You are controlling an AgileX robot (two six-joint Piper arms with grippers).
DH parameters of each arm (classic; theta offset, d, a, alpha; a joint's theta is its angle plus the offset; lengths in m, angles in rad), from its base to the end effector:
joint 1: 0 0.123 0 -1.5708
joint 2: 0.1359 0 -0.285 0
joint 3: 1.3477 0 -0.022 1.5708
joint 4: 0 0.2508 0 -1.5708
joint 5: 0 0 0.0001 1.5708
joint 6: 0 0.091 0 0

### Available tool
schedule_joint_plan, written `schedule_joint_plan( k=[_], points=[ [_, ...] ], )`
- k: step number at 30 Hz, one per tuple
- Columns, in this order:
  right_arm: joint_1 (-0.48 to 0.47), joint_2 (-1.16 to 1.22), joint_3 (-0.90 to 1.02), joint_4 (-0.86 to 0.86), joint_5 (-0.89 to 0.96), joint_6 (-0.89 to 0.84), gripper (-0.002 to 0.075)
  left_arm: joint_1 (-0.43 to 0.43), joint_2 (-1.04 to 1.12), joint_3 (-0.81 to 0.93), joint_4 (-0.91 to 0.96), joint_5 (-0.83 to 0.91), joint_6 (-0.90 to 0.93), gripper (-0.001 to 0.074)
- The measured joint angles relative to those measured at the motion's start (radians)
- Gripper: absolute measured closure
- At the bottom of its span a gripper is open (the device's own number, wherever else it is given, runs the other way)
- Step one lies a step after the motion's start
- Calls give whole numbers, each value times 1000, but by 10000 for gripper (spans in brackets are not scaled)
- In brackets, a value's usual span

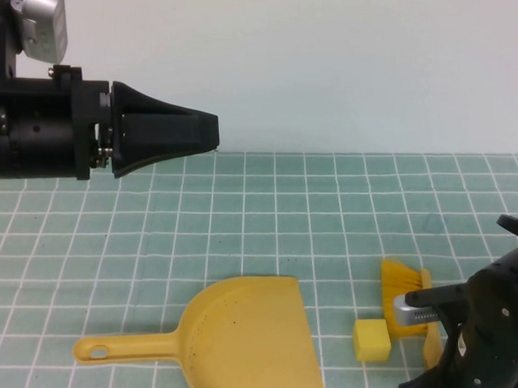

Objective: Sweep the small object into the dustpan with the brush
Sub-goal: Pick up the broom from the table, then hand over the broom

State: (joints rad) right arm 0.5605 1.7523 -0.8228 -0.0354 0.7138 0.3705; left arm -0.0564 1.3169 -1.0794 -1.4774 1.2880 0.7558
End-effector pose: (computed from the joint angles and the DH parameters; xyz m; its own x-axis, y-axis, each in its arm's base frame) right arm 0.2329 0.1437 0.1303 -0.9764 -0.2150 -0.0219 -0.2147 0.9765 -0.0168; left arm 0.2362 -0.1005 0.3784 -0.8026 -0.0931 -0.5893 0.5591 0.2273 -0.7974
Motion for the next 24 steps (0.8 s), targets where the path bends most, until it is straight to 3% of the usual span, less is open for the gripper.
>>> schedule_joint_plan(
  k=[11,19,24],
  points=[
    [4,-38,7,-58,68,52,515,0,0,0,4,-3,-15,734],
    [4,-293,11,-168,122,61,515,0,0,0,10,-35,-87,734],
    [4,-441,11,-159,177,39,515,-2,0,0,55,-89,-237,734]
  ],
)
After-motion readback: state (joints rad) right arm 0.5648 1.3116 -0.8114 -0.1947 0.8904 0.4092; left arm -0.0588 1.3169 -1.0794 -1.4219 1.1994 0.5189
